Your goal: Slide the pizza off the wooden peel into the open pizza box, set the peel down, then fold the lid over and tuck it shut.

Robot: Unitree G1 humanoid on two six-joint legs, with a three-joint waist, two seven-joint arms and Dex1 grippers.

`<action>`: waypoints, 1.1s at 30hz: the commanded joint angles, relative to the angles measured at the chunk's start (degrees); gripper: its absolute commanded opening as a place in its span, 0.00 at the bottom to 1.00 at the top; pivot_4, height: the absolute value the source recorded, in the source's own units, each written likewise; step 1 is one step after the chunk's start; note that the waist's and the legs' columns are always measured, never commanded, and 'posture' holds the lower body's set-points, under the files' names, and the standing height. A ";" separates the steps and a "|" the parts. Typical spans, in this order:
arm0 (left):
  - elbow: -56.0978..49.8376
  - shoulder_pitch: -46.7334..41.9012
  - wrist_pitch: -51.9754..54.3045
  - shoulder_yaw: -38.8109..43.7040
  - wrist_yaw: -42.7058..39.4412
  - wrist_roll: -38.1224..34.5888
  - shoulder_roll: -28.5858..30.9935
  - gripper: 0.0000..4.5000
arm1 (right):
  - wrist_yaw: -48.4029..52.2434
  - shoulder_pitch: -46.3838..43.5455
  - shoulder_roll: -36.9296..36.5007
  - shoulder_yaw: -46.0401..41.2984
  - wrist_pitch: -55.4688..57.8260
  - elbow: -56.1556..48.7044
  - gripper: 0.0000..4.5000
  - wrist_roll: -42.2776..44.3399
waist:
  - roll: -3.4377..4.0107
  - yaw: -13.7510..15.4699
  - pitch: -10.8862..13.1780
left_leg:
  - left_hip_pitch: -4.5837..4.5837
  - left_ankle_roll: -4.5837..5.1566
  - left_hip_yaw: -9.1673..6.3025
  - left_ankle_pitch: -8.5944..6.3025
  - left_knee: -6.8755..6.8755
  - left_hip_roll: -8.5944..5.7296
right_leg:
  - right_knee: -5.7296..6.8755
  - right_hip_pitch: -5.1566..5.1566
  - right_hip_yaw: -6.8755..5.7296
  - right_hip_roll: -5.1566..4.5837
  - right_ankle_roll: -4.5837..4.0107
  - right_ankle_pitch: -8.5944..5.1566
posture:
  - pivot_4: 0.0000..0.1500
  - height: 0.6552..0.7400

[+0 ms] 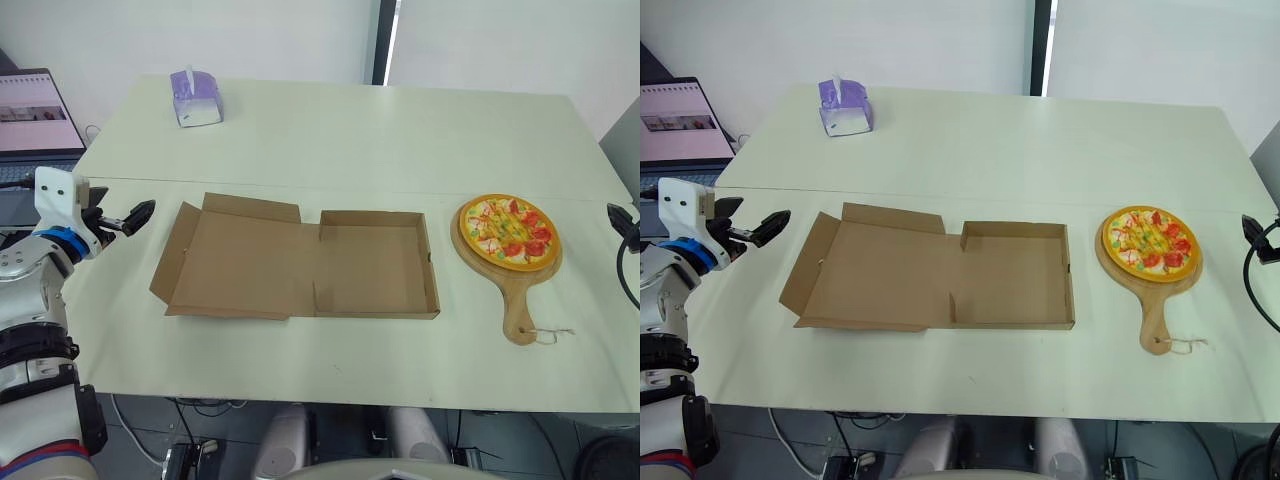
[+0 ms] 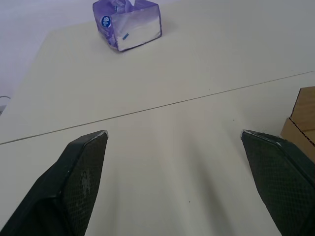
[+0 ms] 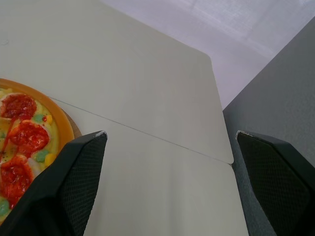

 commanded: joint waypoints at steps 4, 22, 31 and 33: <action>3.48 -2.73 -3.81 1.29 4.14 1.24 1.36 1.00 | -2.14 0.95 -0.64 -2.35 0.56 -4.17 1.00 0.54 | 0.00 0.02 0.00 | 0.00 0.00 -0.01 0.00 0.00 0.00 | 0.00 0.00 -0.01 0.00 0.00 0.00 | 1.00 1.00; 5.96 -3.30 -10.46 0.58 6.29 2.30 0.58 1.00 | -4.62 3.11 -0.96 -3.11 2.69 -7.54 1.00 0.22 | 0.00 0.04 0.00 | 0.00 0.00 -0.01 0.00 0.00 -0.01 | 0.00 0.00 -0.01 0.00 0.00 0.00 | 1.00 1.00; 5.61 -5.33 -4.86 1.67 -0.67 -1.93 1.15 1.00 | -4.71 5.12 -0.31 -3.64 6.60 -10.40 1.00 2.03 | 0.00 0.04 0.00 | -0.01 0.00 0.00 0.00 0.00 0.00 | 0.01 0.00 -0.02 0.00 0.00 0.00 | 1.00 1.00; 3.71 -5.94 -3.22 1.83 -2.47 -3.48 0.96 1.00 | -4.86 5.88 -0.09 -4.04 8.22 -11.95 1.00 2.52 | 0.00 0.03 0.00 | -0.01 0.01 0.00 0.00 0.00 -0.01 | 0.01 0.00 -0.02 0.00 0.00 0.00 | 1.00 1.00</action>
